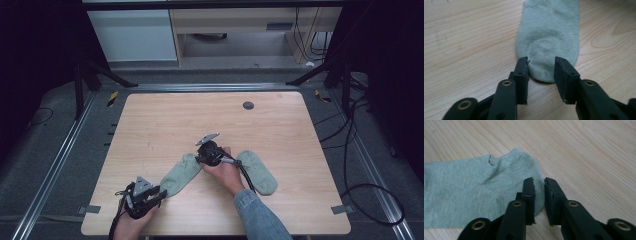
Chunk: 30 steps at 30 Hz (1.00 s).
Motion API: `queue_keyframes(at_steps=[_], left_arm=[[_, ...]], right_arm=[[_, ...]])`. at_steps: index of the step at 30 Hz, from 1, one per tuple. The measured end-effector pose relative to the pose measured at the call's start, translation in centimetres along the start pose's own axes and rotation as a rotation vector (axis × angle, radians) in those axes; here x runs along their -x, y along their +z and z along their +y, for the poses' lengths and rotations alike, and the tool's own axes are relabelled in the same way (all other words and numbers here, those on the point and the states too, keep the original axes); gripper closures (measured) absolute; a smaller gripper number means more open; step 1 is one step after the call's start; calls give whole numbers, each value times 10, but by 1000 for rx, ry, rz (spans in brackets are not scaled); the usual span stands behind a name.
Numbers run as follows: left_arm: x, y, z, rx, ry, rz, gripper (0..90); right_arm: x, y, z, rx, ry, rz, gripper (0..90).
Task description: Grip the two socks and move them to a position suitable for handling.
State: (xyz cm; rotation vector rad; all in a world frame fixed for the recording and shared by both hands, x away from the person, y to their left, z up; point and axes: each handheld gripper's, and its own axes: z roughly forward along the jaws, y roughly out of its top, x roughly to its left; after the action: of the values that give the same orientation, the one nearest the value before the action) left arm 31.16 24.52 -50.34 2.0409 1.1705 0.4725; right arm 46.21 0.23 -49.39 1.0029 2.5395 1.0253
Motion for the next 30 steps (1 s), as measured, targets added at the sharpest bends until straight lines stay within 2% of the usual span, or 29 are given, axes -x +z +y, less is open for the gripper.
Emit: queue_keyframes(at_steps=[1,4,8,11,13,19,20,23,24,26,29,30], left_arm=[[0,0,0,0,0,0,678],[0,-1,0,-5,5,-14,744],[1,0,0,-10,19,-44,852],[1,0,1,-15,22,-49,872],[0,0,1,-8,6,-59,882],[2,0,2,-8,-3,-77,888],[4,0,3,-10,6,-81,889],[7,0,4,5,-11,-106,891],[10,0,5,18,-26,-127,891],[21,0,11,24,16,-124,891],[28,2,14,28,28,-132,891],[35,5,17,28,32,-150,891]], right_arm=[[0,0,0,0,0,0,807],[-1,0,0,-2,-10,6,880],[0,1,0,0,-18,10,894],[-1,1,0,-4,-26,9,895],[-1,1,0,3,-29,12,896],[0,-2,1,11,-37,12,897],[0,-4,1,15,-38,11,897],[1,-6,2,15,-34,10,897],[1,-10,2,21,-43,10,897],[2,-14,2,23,-50,8,898],[3,-23,1,28,-51,5,898],[5,-26,0,26,-55,0,898]])
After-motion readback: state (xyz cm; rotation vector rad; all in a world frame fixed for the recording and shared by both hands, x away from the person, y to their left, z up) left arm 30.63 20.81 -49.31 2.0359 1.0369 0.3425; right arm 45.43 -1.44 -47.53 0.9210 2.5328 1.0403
